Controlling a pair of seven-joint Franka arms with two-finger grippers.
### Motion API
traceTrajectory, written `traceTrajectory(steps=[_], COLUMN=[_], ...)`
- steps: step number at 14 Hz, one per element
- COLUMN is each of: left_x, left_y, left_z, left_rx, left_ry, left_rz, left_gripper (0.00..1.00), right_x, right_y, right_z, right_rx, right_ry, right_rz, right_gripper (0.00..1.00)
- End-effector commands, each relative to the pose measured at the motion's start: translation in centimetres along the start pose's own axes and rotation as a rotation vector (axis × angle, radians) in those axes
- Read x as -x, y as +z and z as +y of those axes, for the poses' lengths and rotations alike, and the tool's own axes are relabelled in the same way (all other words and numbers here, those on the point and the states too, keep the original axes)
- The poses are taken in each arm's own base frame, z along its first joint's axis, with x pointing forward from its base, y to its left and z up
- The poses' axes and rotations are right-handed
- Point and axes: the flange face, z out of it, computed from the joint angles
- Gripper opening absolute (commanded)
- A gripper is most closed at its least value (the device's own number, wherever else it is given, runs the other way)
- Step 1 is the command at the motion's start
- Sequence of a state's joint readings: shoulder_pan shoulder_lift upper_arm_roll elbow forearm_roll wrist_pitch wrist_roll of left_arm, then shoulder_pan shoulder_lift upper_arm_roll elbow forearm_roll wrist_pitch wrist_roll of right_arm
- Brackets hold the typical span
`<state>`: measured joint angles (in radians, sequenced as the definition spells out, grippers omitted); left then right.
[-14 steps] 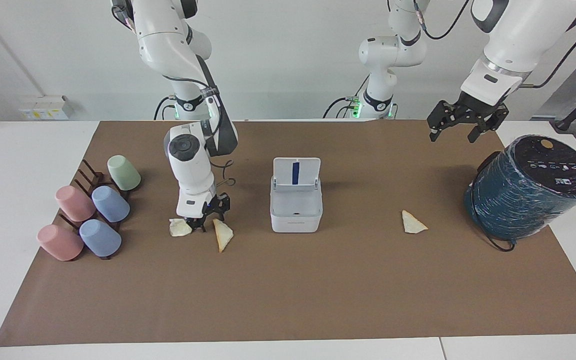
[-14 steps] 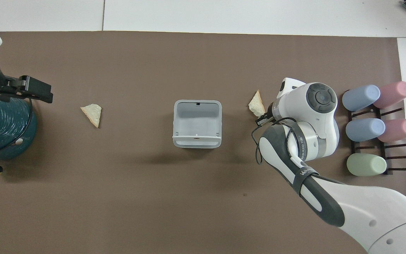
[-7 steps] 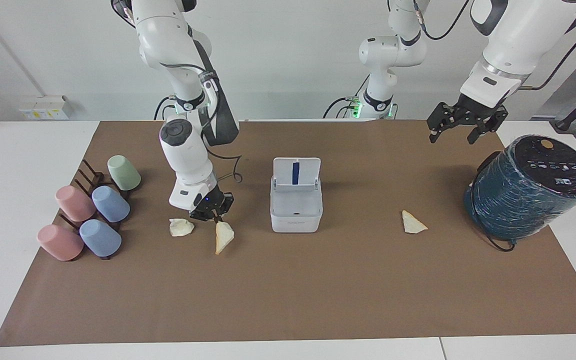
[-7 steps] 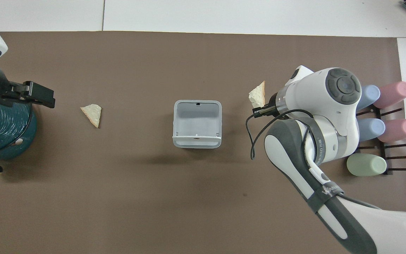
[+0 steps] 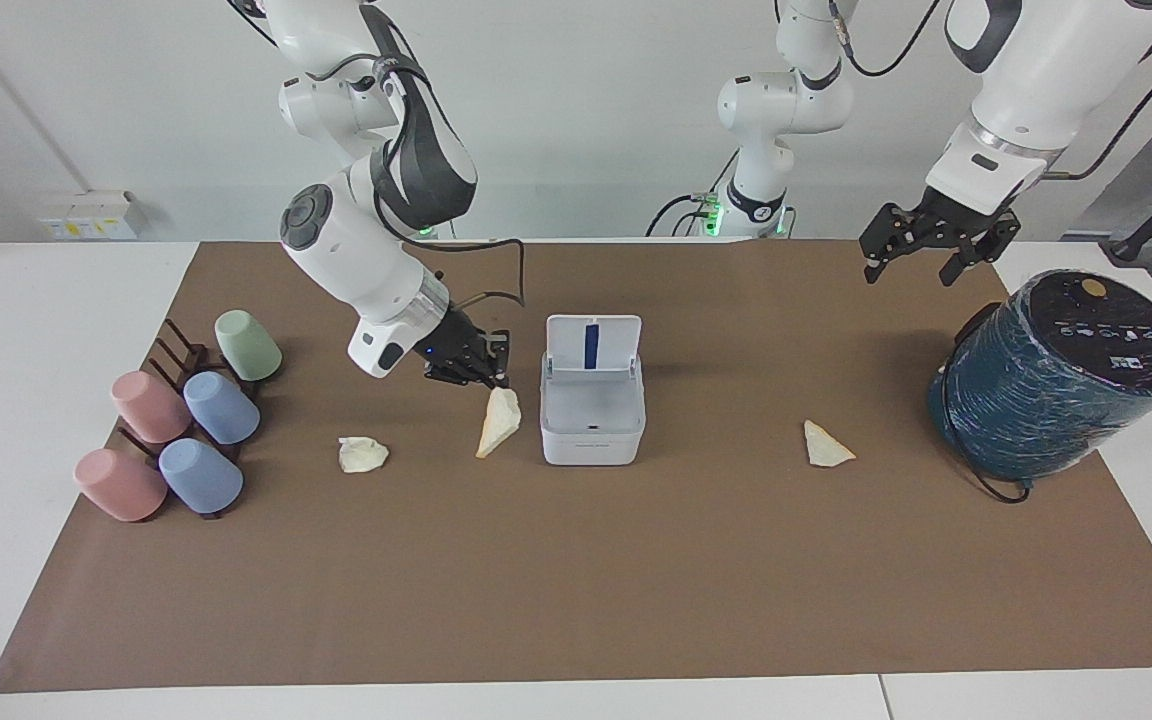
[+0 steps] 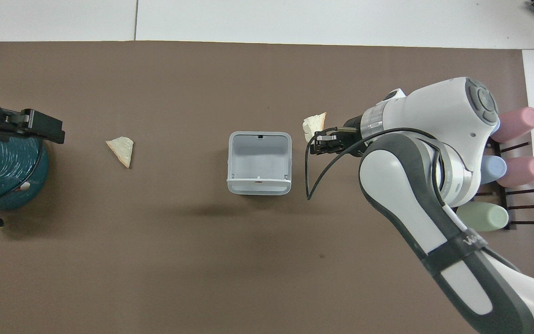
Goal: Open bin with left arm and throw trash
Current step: 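Carry the scrap over the bin with the right gripper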
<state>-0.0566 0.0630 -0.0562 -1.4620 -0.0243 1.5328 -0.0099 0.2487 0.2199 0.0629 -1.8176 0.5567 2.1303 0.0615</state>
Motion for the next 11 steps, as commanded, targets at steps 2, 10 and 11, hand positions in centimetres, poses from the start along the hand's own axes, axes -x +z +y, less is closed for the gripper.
traceTrajectory(steps=[2, 10, 11], left_x=[0.8, 1.1, 1.1], left_y=[0.5, 2.0, 2.0], left_z=[-0.2, -0.2, -0.3], left_rx=[-0.019, -0.017, -0.016], left_ry=[0.013, 0.014, 0.011], left_rz=[0.035, 0.06, 0.06], left_gripper=[1.0, 1.0, 1.0], right_x=[1.1, 2.8, 2.6], right_y=[1.8, 3.8, 4.3], right_z=[-4.3, -6.2, -6.0], right_rx=[0.003, 0.013, 0.017], right_ry=[-0.113, -0.503, -0.568], right_rz=[0.013, -0.019, -0.021], right_gripper=[0.0, 0.0, 0.0])
